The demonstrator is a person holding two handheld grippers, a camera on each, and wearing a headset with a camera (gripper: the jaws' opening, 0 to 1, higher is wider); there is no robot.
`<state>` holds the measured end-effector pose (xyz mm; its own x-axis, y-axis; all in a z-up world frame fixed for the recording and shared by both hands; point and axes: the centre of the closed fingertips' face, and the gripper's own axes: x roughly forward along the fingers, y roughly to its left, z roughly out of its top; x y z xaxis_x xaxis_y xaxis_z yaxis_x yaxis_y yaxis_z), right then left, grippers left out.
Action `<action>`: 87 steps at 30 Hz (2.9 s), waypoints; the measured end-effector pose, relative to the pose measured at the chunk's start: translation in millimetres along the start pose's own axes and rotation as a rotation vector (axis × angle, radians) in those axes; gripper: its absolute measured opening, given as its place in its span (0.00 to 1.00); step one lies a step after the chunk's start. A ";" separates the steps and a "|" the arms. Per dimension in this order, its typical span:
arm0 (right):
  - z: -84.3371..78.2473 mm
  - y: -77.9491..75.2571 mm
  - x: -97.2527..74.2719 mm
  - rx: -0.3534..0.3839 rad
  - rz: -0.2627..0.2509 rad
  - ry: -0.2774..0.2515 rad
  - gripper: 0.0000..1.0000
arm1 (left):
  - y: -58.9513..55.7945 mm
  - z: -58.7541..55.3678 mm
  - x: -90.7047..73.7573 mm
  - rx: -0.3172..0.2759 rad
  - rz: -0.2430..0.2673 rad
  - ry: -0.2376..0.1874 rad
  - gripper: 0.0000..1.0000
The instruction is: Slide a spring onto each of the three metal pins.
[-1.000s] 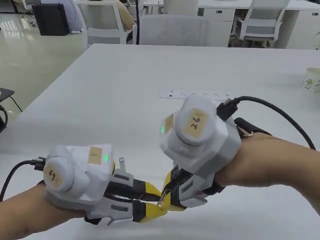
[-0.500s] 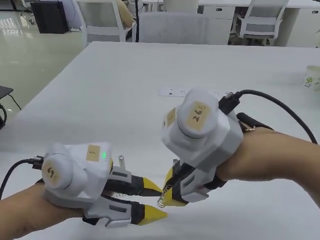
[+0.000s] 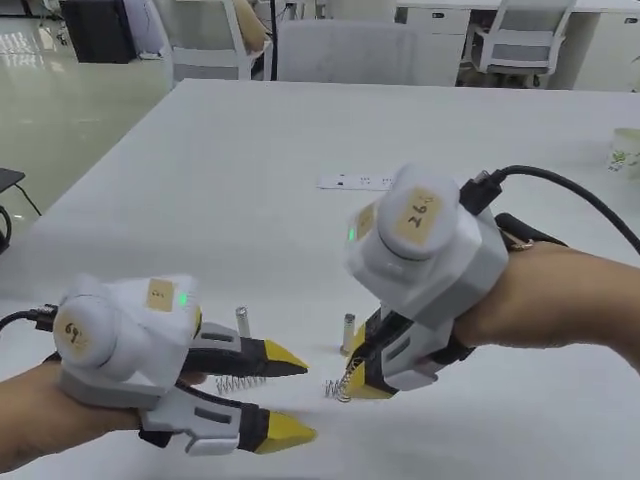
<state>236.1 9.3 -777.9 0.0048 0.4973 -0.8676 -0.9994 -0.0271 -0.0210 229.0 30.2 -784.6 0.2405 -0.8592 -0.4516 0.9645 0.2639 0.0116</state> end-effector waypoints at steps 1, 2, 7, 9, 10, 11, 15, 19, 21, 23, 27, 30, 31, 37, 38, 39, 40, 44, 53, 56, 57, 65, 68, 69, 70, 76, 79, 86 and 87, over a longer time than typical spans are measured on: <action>-0.6 -0.6 -0.5 0.002 -0.001 0.000 0.08 | 0.5 -0.9 -1.2 -0.003 0.004 0.001 0.31; -1.6 -1.7 -1.4 0.004 -0.003 0.001 0.08 | 0.9 -1.8 -2.2 -0.006 0.007 0.003 0.32; -6.2 -7.0 -6.3 0.016 -0.011 0.003 0.08 | 3.2 -6.5 -9.6 -0.028 0.031 -0.002 0.35; -9.1 -8.9 -8.3 0.021 -0.014 0.008 0.08 | 4.7 -8.1 -12.5 -0.035 0.044 -0.005 0.36; -10.4 -9.8 -9.2 0.021 -0.017 0.011 0.08 | 5.6 -8.8 -13.8 -0.041 0.049 -0.005 0.37; -12.1 -10.9 -10.8 0.024 -0.019 0.014 0.08 | 6.2 -9.1 -15.4 -0.047 0.052 -0.008 0.38; -17.1 -14.3 -15.4 0.032 -0.026 0.020 0.08 | 11.4 -10.9 -22.9 -0.068 0.083 -0.022 0.39; -23.2 -18.0 -19.4 0.041 -0.031 0.031 0.08 | 16.8 -12.8 -29.7 -0.090 0.118 -0.035 0.41; -25.8 -19.6 -21.1 0.045 -0.034 0.034 0.08 | 18.1 -13.5 -32.7 -0.101 0.131 -0.044 0.42; -28.8 -20.9 -22.9 0.049 -0.034 0.042 0.08 | 19.3 -15.0 -35.0 -0.110 0.146 -0.048 0.42; -32.9 -24.5 -26.9 0.054 -0.037 0.050 0.08 | 21.4 -16.6 -40.0 -0.128 0.175 -0.060 0.44; -36.0 -27.1 -29.7 0.055 -0.041 0.060 0.08 | 22.1 -18.1 -43.4 -0.141 0.193 -0.067 0.45; -36.7 -28.2 -31.1 0.055 -0.041 0.061 0.08 | 22.5 -19.0 -44.8 -0.146 0.202 -0.069 0.45; -41.9 -33.1 -35.9 0.059 -0.047 0.074 0.08 | 24.1 -20.8 -50.4 -0.167 0.236 -0.087 0.46; -43.9 -34.3 -37.3 0.056 -0.049 0.083 0.08 | 24.2 -21.3 -51.3 -0.170 0.242 -0.088 0.46; -44.7 -34.9 -38.1 0.055 -0.050 0.087 0.08 | 24.3 -21.6 -51.9 -0.173 0.247 -0.092 0.46; -45.5 -35.8 -38.9 0.053 -0.051 0.091 0.08 | 24.5 -21.9 -52.1 -0.176 0.251 -0.093 0.46; -48.6 -43.2 -45.3 0.048 -0.061 0.108 0.08 | 23.2 -22.9 -51.0 -0.182 0.258 -0.099 0.46; -61.3 -63.3 -59.8 0.048 -0.106 0.165 0.08 | 23.5 -23.0 -50.3 -0.190 0.269 -0.111 0.46; -65.3 -68.0 -61.4 0.053 -0.118 0.179 0.08 | 24.0 -22.7 -50.2 -0.191 0.271 -0.114 0.46; -66.2 -69.2 -62.0 0.054 -0.121 0.181 0.08 | 23.9 -22.5 -50.1 -0.191 0.270 -0.114 0.46; -79.3 -83.2 -67.8 0.064 -0.154 0.232 0.08 | 23.8 -22.5 -49.7 -0.188 0.269 -0.113 0.46; -85.3 -88.8 -67.6 0.068 -0.162 0.253 0.08 | 23.7 -22.6 -49.1 -0.186 0.268 -0.112 0.46; -86.8 -89.6 -67.2 0.071 -0.161 0.256 0.08 | 23.6 -22.6 -48.9 -0.186 0.267 -0.112 0.46; -89.1 -90.5 -66.5 0.074 -0.160 0.262 0.08 | 23.4 -22.5 -48.9 -0.185 0.267 -0.113 0.46; -93.7 -92.7 -62.6 0.086 -0.150 0.274 0.08 | 23.8 -22.7 -49.4 -0.185 0.270 -0.114 0.45; -93.6 -94.0 -61.2 0.084 -0.148 0.277 0.08 | 23.8 -21.7 -49.3 -0.182 0.269 -0.116 0.45; -95.7 -95.5 -55.3 0.093 -0.131 0.281 0.08 | 23.1 -21.8 -49.3 -0.180 0.269 -0.113 0.45; -96.4 -95.7 -54.3 0.095 -0.128 0.281 0.08 | 23.0 -22.0 -49.5 -0.180 0.270 -0.113 0.45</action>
<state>334.8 -98.7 -776.7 0.1270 0.2324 -0.9643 -0.9887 0.1082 -0.1042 236.9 88.4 -781.6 0.5044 -0.7885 -0.3519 0.8322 0.5526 -0.0451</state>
